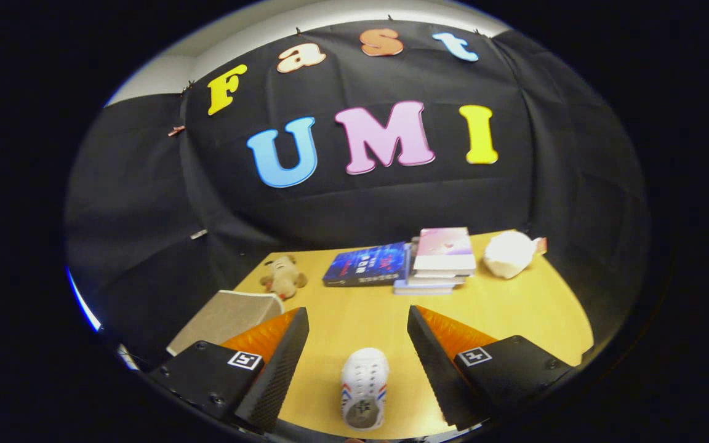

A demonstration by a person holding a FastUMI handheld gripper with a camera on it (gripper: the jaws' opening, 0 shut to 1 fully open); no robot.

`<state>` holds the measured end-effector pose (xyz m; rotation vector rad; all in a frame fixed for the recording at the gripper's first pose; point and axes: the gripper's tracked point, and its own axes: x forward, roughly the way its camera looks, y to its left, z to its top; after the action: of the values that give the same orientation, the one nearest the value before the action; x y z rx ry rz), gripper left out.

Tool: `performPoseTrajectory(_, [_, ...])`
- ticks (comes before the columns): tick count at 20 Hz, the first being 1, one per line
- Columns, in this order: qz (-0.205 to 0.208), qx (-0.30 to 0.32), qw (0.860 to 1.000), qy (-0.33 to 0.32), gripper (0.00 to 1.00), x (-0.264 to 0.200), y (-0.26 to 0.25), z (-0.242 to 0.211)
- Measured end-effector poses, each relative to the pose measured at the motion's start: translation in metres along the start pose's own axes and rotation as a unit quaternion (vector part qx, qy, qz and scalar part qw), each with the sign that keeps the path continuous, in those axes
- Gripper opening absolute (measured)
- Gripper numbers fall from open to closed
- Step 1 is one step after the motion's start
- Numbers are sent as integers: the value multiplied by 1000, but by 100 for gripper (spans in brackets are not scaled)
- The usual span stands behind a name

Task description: Open the storage box then place both shoes into the box .Put the left shoe in first, then the right shoe, with the right side of both shoes facing outward in a uniform manner.

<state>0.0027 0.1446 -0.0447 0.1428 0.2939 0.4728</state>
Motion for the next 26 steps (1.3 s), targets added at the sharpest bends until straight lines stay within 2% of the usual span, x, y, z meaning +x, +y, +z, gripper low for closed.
performPoseTrajectory(3, [105, 68, 989, 75, 98, 14, 36, -31])
performPoseTrajectory(6, [185, 119, 964, 150, 98, 18, 69, -65])
performPoseTrajectory(10, [269, 141, 923, 237, 98, 15, 106, -114])
performPoseTrajectory(12, [292, 157, 902, 276, 98, 21, 117, -141])
performPoseTrajectory(15, [319, 224, 862, 323, 98, 26, 129, -165])
performPoseTrajectory(22, [359, 360, 785, 353, 98, 45, 157, -164])
performPoseTrajectory(23, [362, 381, 776, 349, 98, 50, 161, -159])
performPoseTrajectory(25, [359, 395, 770, 349, 96, 57, 164, -165])
performPoseTrajectory(26, [361, 408, 761, 352, 96, 56, 165, -164])
